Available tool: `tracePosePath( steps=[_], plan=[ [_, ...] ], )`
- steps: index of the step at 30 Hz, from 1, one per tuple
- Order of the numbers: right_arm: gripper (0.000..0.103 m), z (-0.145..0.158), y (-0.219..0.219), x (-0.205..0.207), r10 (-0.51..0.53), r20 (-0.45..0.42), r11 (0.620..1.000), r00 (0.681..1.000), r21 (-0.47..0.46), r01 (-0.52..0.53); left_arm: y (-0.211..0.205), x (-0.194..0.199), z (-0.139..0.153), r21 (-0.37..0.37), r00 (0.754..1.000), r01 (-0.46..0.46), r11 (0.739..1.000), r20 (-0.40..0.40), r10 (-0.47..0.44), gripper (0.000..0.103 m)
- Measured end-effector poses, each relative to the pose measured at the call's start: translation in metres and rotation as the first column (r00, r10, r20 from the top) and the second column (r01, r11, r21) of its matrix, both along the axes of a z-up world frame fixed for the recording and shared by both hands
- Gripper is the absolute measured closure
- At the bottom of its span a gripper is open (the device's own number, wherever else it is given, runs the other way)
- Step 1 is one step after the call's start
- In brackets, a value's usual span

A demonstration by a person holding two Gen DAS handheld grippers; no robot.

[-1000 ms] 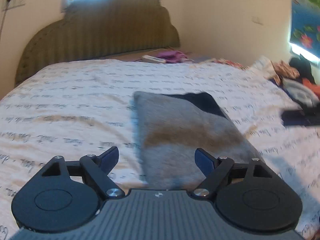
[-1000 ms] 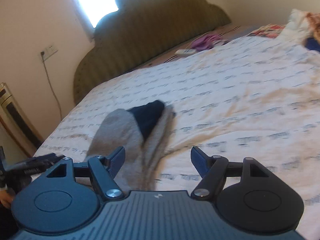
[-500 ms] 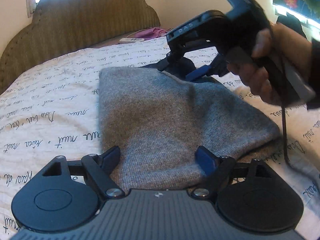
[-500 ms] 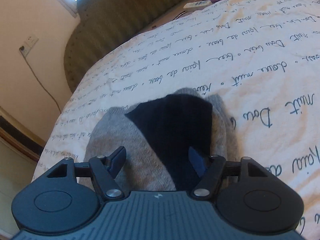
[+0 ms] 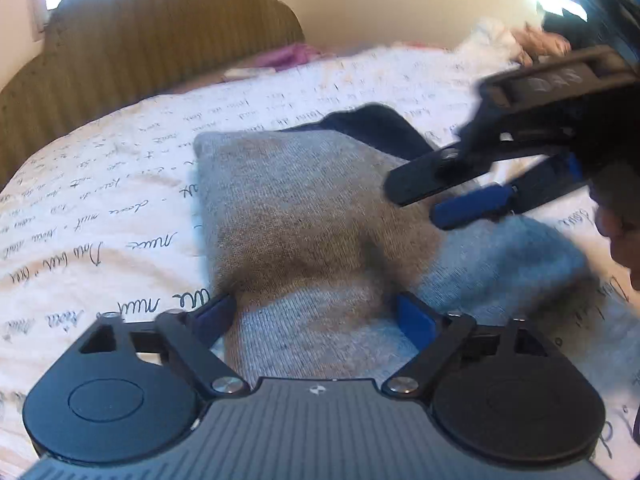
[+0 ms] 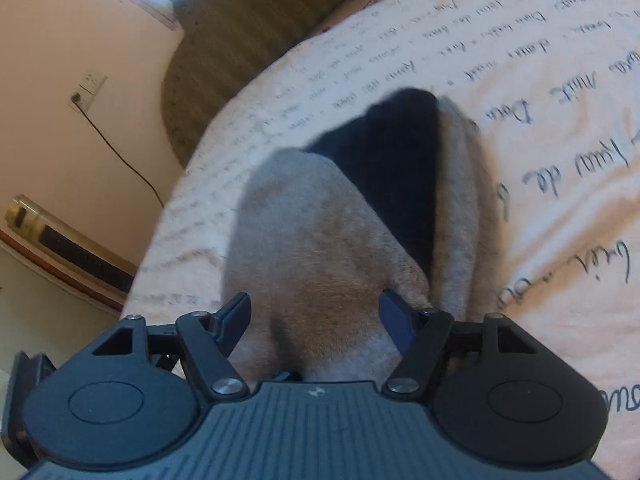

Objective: Fold small clothes
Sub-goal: 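Open both grippers and withdraw them from the folded sweater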

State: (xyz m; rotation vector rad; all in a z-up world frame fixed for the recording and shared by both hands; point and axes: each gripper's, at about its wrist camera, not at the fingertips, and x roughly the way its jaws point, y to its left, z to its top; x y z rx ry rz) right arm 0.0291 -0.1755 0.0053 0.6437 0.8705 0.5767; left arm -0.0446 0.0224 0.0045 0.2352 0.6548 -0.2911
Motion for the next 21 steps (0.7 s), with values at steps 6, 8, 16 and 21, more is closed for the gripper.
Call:
tracePosePath(
  steps=[6, 8, 16, 21],
  plan=[
    [0.033, 0.036, -0.007, -0.065, -0.060, 0.145, 0.989, 0.988, -0.125, 0.079, 0.020, -0.037, 0.022, -0.091, 0.992, -0.124, 0.988, -0.012, 0.123, 0.009],
    [0.032, 0.039, -0.002, -0.093, -0.049, 0.195, 0.969, 0.980, -0.227, 0.094, 0.018, -0.054, 0.019, -0.090, 0.992, -0.125, 0.988, -0.034, 0.122, 0.007],
    [0.026, 0.043, -0.024, -0.194, 0.078, 0.250, 0.771, 0.965, -0.629, 0.101, 0.006, -0.083, -0.006, -0.086, 0.988, -0.148, 0.985, -0.046, 0.145, 0.000],
    [0.026, 0.082, -0.112, -0.243, -0.006, 0.314, 0.458, 0.950, -0.843, 0.282, 0.009, -0.080, -0.009, -0.100, 0.988, -0.150, 0.984, -0.056, 0.145, 0.000]
  ],
)
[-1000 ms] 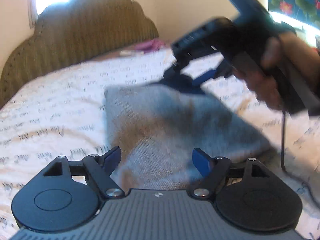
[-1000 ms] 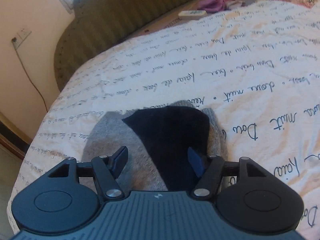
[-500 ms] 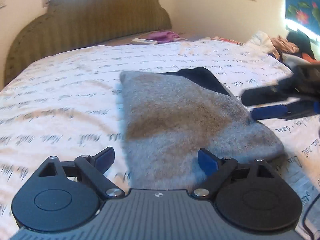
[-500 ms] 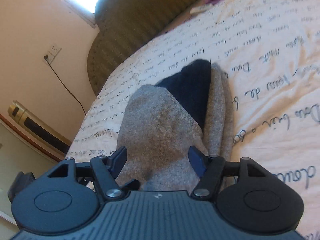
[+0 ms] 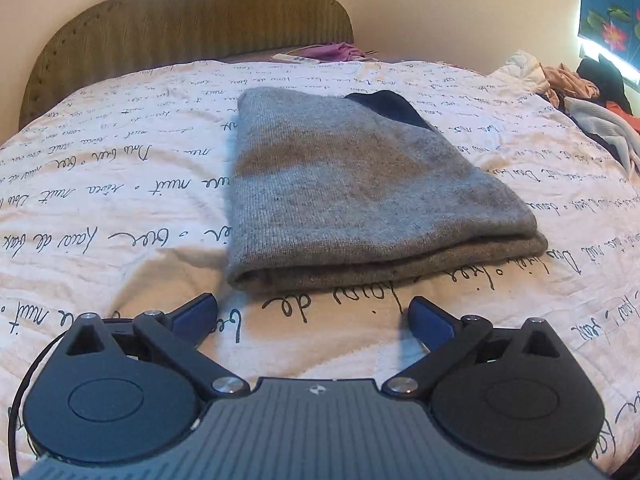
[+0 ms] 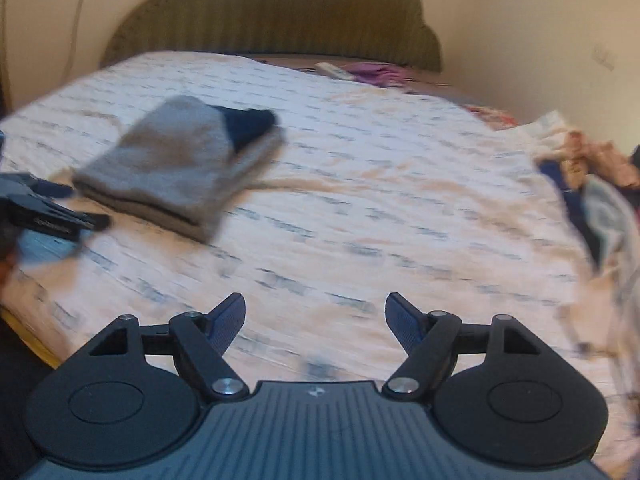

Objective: Fold small clothes

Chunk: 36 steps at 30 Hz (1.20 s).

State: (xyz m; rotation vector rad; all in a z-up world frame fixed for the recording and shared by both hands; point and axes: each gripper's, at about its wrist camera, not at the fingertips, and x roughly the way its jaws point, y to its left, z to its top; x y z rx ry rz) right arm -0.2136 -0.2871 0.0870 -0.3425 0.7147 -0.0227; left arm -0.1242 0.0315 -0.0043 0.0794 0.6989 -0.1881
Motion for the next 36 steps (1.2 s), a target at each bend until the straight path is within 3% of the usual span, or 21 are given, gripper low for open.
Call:
tracePosePath(
  steps=[1, 2, 4, 5, 6, 7, 8, 10, 11, 12, 13, 15, 18, 20, 23, 27, 29, 36],
  plan=[
    [0.026, 0.005, -0.019, -0.005, -0.067, 0.013, 0.992, 0.998, -0.110, 0.068, -0.001, 0.000, 0.000, 0.003, 1.000, -0.001, 1.000, 0.001, 0.001, 0.000],
    [0.026, 0.009, -0.038, -0.010, -0.147, 0.037, 0.958, 0.989, -0.242, 0.151, -0.001, -0.001, -0.001, 0.003, 1.000, -0.001, 1.000, 0.002, 0.001, 0.000],
    [0.026, 0.007, -0.067, -0.013, -0.268, 0.115, 0.822, 0.957, -0.491, 0.289, -0.001, 0.000, 0.000, 0.000, 1.000, -0.003, 1.000, 0.000, 0.003, 0.000],
    [0.026, 0.003, -0.076, -0.013, -0.302, 0.158, 0.738, 0.940, -0.585, 0.335, 0.000, 0.001, 0.000, -0.001, 1.000, -0.003, 1.000, -0.001, 0.003, 0.000],
    [0.026, 0.000, -0.082, -0.012, -0.321, 0.189, 0.689, 0.928, -0.626, 0.366, 0.000, 0.001, 0.000, 0.001, 1.000, -0.005, 1.000, -0.003, 0.005, 0.000],
    [0.026, -0.002, -0.081, -0.010, -0.324, 0.201, 0.697, 0.925, -0.610, 0.377, -0.002, 0.002, 0.000, 0.009, 1.000, -0.008, 1.000, -0.006, 0.008, 0.000],
    [0.026, -0.002, -0.076, -0.009, -0.307, 0.194, 0.753, 0.931, -0.549, 0.363, -0.003, 0.003, 0.000, 0.018, 1.000, -0.010, 1.000, -0.008, 0.011, 0.000],
    [0.026, -0.004, -0.049, -0.004, -0.219, 0.159, 0.909, 0.963, -0.325, 0.261, -0.007, 0.006, 0.002, 0.040, 1.000, -0.020, 0.999, -0.020, 0.021, 0.000],
    [0.026, -0.007, -0.032, 0.000, -0.154, 0.137, 0.965, 0.979, -0.193, 0.179, -0.008, 0.009, 0.002, 0.045, 0.999, -0.028, 0.999, -0.028, 0.030, 0.000],
    [0.026, -0.011, -0.017, 0.005, -0.095, 0.116, 0.993, 0.989, -0.065, 0.103, -0.009, 0.011, 0.003, 0.045, 0.999, -0.039, 0.998, -0.035, 0.040, 0.000],
    [0.026, -0.018, 0.004, 0.015, -0.016, 0.084, 0.996, 0.996, 0.084, 0.009, -0.010, 0.013, 0.003, 0.046, 0.998, -0.051, 0.998, -0.041, 0.053, 0.000],
    [0.026, -0.031, 0.042, 0.034, 0.114, 0.054, 0.954, 0.992, 0.274, -0.124, -0.013, 0.016, 0.004, 0.047, 0.996, -0.068, 0.997, -0.049, 0.070, 0.000],
    [0.026, -0.044, 0.090, 0.062, 0.166, 0.041, 0.908, 0.985, 0.383, -0.169, -0.015, 0.015, 0.001, 0.056, 0.998, -0.062, 0.996, -0.026, 0.064, 0.000],
    [0.025, -0.055, 0.108, 0.081, 0.125, -0.011, 0.892, 0.992, 0.439, -0.107, -0.011, 0.016, 0.001, 0.036, 0.998, -0.058, 0.998, -0.023, 0.059, 0.000],
    [0.023, -0.078, 0.124, 0.100, 0.058, -0.095, 0.897, 0.994, 0.443, -0.010, -0.009, 0.016, 0.001, 0.022, 0.998, -0.061, 0.998, -0.021, 0.061, 0.000],
    [0.000, -0.091, 0.147, 0.092, 0.004, -0.033, 0.929, 0.999, 0.371, 0.008, -0.011, 0.016, 0.001, 0.032, 0.998, -0.063, 0.998, -0.019, 0.064, 0.001],
    [0.000, -0.094, 0.150, 0.090, -0.021, 0.002, 0.931, 1.000, 0.365, 0.019, -0.009, 0.017, 0.000, 0.027, 0.996, -0.082, 0.996, -0.021, 0.083, 0.000],
    [0.000, -0.095, 0.140, 0.099, -0.065, -0.007, 0.930, 0.998, 0.363, 0.063, -0.008, 0.015, 0.001, 0.018, 0.997, -0.077, 0.997, -0.018, 0.077, 0.000]
  ],
)
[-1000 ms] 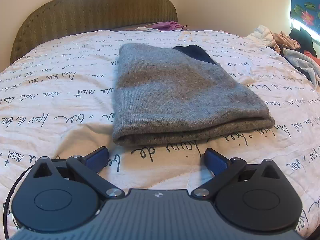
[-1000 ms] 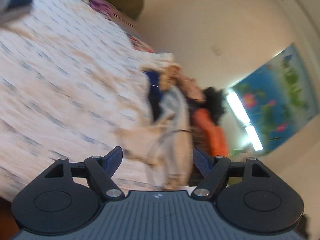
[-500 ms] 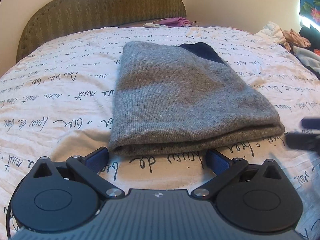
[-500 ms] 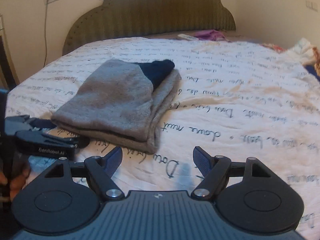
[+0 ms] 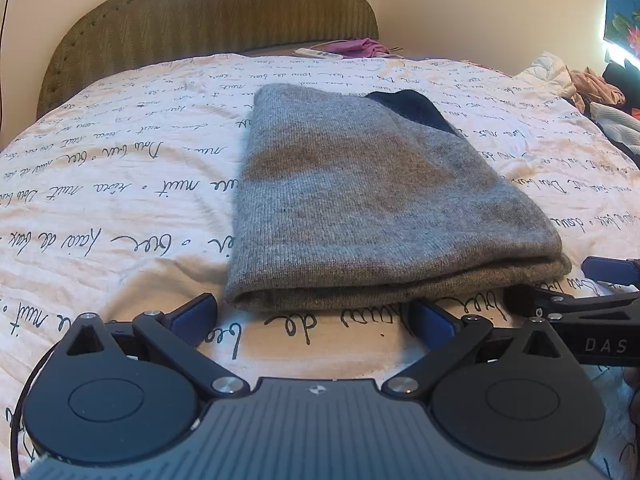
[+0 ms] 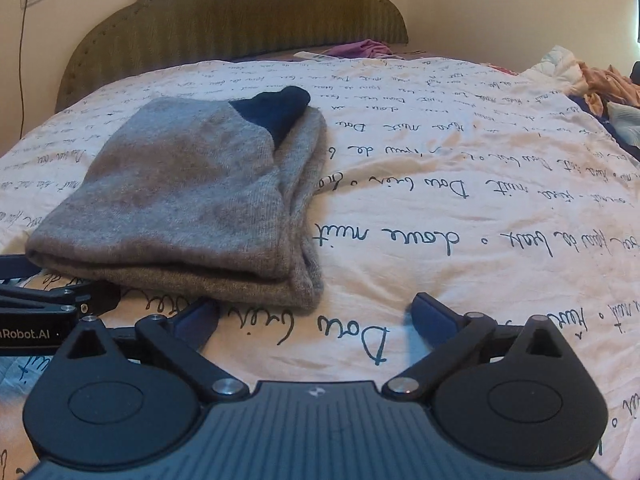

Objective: Fold small clothes

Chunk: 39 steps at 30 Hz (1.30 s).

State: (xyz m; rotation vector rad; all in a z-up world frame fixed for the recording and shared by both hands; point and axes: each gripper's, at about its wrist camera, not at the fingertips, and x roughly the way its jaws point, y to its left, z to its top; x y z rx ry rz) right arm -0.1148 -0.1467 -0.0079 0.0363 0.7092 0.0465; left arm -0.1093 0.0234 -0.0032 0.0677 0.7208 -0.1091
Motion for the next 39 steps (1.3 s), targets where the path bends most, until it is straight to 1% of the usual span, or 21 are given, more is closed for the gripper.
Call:
tracePosePath(
  steps=[3, 8, 10, 14, 21, 39],
  plan=[
    [0.000, -0.0013, 0.0050, -0.0014, -0.006, 0.010, 1.000, 1.000, -0.022, 0.006, -0.0009, -0.0004, 0.0000, 0.005, 1.000, 0.000, 1.000, 0.000, 0.000, 0.000],
    [0.000, 0.0010, 0.0022, 0.0027, -0.031, -0.015, 0.999, 0.999, 0.017, 0.032, -0.0007, -0.0007, 0.0000, 0.006, 1.000, 0.000, 1.000, 0.000, 0.000, 0.000],
    [0.000, 0.0022, 0.0037, 0.0057, -0.043, -0.032, 0.999, 0.999, 0.019, 0.044, -0.0007, -0.0006, 0.0000, 0.003, 1.000, 0.000, 1.000, -0.001, 0.000, 0.000],
    [0.000, -0.0011, 0.0039, 0.0019, -0.026, -0.010, 1.000, 1.000, 0.010, 0.026, -0.0006, -0.0001, -0.0001, 0.000, 1.000, 0.002, 1.000, -0.002, -0.002, 0.000],
    [0.000, -0.0016, 0.0037, 0.0002, -0.025, -0.001, 1.000, 1.000, 0.011, 0.025, -0.0011, -0.0001, 0.0000, 0.005, 1.000, 0.005, 1.000, -0.004, -0.005, 0.000],
    [0.000, -0.0020, 0.0032, -0.0017, -0.024, 0.003, 1.000, 1.000, 0.012, 0.024, -0.0018, 0.0007, -0.0005, 0.013, 1.000, 0.007, 1.000, -0.004, -0.007, 0.000]
  ],
)
